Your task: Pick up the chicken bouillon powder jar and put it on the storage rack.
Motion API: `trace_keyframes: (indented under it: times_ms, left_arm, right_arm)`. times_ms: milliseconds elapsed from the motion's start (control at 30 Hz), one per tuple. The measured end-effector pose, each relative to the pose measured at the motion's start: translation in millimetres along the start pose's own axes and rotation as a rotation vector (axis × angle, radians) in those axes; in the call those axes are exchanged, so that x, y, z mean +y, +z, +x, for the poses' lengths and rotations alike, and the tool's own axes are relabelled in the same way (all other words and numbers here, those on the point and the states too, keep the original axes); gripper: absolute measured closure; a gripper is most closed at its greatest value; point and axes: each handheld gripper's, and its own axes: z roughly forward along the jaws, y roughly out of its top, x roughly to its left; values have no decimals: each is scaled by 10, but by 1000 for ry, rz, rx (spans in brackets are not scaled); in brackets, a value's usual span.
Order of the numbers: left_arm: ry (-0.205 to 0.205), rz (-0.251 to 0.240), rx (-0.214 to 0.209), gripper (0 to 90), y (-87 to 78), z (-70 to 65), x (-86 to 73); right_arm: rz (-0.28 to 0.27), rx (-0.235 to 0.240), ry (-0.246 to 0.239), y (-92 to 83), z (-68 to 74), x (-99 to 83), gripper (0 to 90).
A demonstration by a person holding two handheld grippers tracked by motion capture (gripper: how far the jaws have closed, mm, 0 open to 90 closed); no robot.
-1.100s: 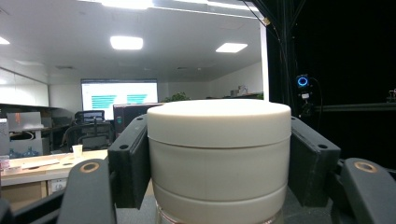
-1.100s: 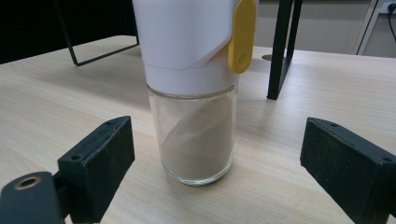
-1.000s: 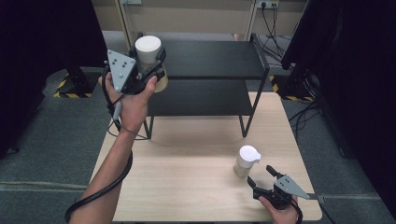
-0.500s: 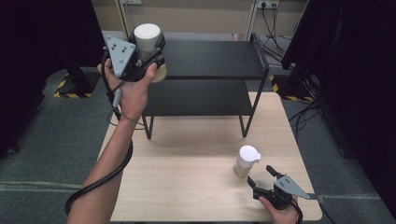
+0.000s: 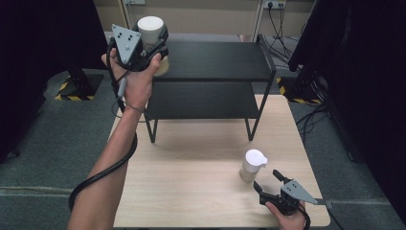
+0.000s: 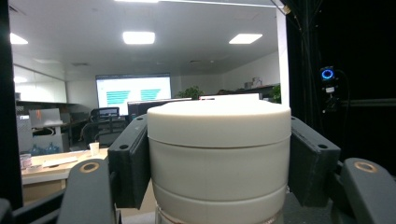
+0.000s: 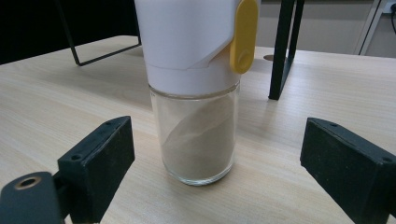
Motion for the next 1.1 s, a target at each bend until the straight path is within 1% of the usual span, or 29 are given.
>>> trace_keyframes:
  times_ms: [200,233,267,300,333,367,467,567,667,733,800,900,933,1000,1033,1100]
  left_arm:
    - [12,25,20,336,70,19,-48]
    - [9,26,13,336,84,33,-61]
    - [5,31,22,336,86,28,-68]
    - [5,31,17,336,93,38,-81]
    - [9,33,22,336,99,31,-90]
    - [12,35,17,336,108,39,-96]
    - [0,39,27,336,125,38,-117]
    - [-3,50,30,335,133,45,-130]
    - [-20,49,36,335,141,54,-136]
    - [-21,48,36,334,138,53,-141]
    - [-13,46,26,329,129,67,-141]
    - [-23,38,24,235,111,71,-127]
    - [-18,35,26,213,101,65,-119]
    - [-10,31,23,180,87,64,-101]
    - [-11,29,32,172,74,54,-92]
    - [-8,29,35,163,51,54,-73]
  right_arm:
    - [0,1,0,0,-1,0,101]
    - [0,1,0,0,-1,0,101]
    - [0,1,-1,0,-1,1,101]
    - [1,1,-2,1,-1,2,101]
    - [1,1,-3,1,0,2,101]
    - [1,1,-5,1,2,2,101]
    - [1,1,-6,0,2,2,101]
    - [1,2,-6,0,1,2,102]
    - [1,2,-9,1,2,2,101]
    - [1,2,-9,0,3,2,101]
    - [1,3,-8,0,3,2,101]
    - [1,4,-8,1,-3,2,99]
    - [2,4,-8,1,-1,3,99]
    - [3,4,-8,1,2,4,98]
    - [2,4,-9,1,2,3,98]
    - [2,3,-9,1,1,4,98]
